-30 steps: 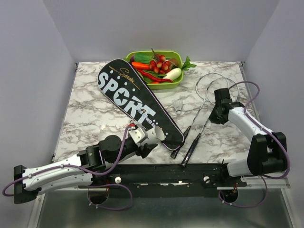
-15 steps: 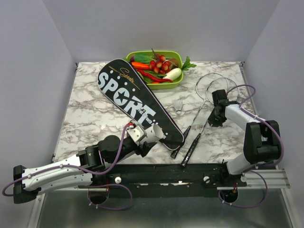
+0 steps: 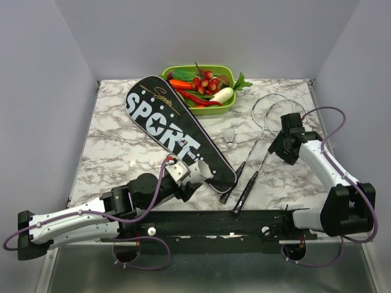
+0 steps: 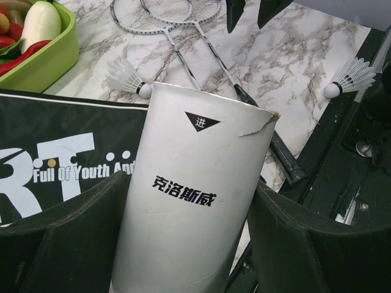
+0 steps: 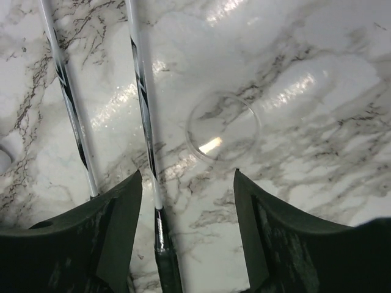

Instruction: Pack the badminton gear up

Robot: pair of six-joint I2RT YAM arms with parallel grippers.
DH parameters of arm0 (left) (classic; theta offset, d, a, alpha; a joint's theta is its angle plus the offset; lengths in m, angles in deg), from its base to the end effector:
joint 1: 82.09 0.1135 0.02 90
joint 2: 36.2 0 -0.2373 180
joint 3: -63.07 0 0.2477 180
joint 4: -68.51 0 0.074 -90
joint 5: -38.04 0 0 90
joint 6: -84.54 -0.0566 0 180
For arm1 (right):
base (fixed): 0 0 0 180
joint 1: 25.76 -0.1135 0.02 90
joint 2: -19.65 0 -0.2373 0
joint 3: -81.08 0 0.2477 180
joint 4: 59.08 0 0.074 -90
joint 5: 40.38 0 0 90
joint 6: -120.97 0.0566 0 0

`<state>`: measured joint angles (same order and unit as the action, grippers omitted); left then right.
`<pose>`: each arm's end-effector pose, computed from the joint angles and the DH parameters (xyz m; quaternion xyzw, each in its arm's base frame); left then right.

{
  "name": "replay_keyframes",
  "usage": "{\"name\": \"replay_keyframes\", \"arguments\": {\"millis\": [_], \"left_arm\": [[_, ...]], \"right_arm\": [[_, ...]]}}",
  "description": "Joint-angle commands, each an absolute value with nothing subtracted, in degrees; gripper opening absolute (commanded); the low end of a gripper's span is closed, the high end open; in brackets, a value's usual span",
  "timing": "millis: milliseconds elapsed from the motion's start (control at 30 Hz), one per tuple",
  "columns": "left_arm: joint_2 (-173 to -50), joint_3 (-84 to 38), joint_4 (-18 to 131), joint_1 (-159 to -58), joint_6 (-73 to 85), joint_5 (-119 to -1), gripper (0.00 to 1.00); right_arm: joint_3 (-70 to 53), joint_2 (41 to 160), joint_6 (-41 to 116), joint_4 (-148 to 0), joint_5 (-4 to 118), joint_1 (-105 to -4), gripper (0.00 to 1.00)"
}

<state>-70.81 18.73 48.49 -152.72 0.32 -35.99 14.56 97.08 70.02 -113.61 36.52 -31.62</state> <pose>0.0794 -0.1790 0.2672 0.3325 0.6894 -0.3087 0.5647 0.2652 0.0143 0.1808 0.3005 0.9234 -0.0223 0.2379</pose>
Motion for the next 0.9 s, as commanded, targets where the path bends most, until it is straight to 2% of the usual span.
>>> {"name": "replay_keyframes", "arguments": {"millis": [0, 433, 467, 533, 867], "left_arm": [[-70.83, 19.26, 41.04, -153.20, 19.59, -32.44, 0.00], [-70.21, 19.61, 42.80, -154.69, 21.44, -39.65, 0.00], [-70.30, 19.52, 42.80, -154.87, 21.44, -39.91, 0.00], [-70.83, 19.17, 42.28, -155.48, 21.70, -40.27, 0.00], [-72.41, 18.82, 40.52, -158.20, 22.75, -40.27, 0.00]], "right_arm": [[16.08, 91.04, 75.53, -123.27, 30.91, -31.21, 0.71], [22.85, 82.94, 96.44, -140.94, 25.27, -26.02, 0.73], [23.81, 82.50, 97.15, -141.82, 25.45, -26.02, 0.76], [24.79, 82.23, 100.31, -143.14, 25.36, -26.02, 0.91], [27.96, 76.87, 105.15, -145.52, 28.52, -26.02, 0.97]]}}
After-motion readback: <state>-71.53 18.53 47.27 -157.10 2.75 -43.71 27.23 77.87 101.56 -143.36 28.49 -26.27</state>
